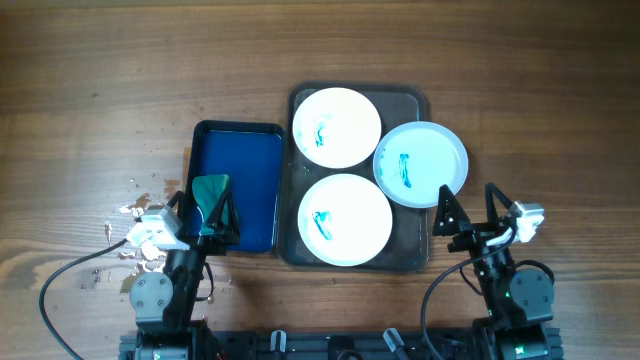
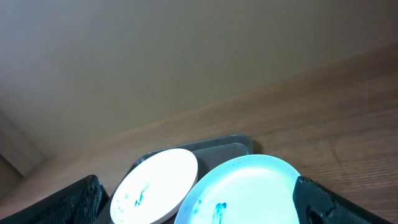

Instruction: Clean dirty plates on tray and stack at the side

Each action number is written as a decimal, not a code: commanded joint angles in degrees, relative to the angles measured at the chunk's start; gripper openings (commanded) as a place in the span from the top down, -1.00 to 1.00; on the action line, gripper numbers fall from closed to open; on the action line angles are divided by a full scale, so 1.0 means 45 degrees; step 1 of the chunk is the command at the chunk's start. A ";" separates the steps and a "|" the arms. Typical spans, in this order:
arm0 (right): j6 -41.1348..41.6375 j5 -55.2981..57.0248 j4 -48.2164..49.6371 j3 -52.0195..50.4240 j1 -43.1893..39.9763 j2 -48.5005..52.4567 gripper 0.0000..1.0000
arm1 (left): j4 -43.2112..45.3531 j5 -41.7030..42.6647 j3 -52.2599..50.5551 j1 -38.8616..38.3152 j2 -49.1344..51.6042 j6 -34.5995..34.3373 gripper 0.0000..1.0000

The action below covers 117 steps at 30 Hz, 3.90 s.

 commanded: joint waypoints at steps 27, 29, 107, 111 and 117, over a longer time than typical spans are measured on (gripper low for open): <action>0.0097 -0.3997 -0.9627 1.1565 0.0005 1.1919 -0.99 | -1.2152 0.3201 1.3867 0.0092 1.2915 0.1549 -1.00; -0.0782 -0.5459 -0.9685 1.1565 0.0010 1.2949 -0.93 | -1.2954 0.3201 1.3862 0.0092 1.3590 0.1549 -1.00; 0.3876 0.0505 -0.8281 1.0389 0.5032 2.1677 0.91 | -0.5323 0.3774 1.2847 -0.8315 2.3343 -0.4255 0.92; 0.4274 0.0636 -0.8408 1.0389 0.4925 2.1672 0.91 | -0.6810 0.2327 1.2852 -0.8029 2.3343 -0.3725 0.92; 0.4279 0.0636 -0.8408 1.0389 0.4925 2.1672 0.91 | -0.9884 -0.3978 1.2852 -0.7393 2.3343 -0.4031 0.92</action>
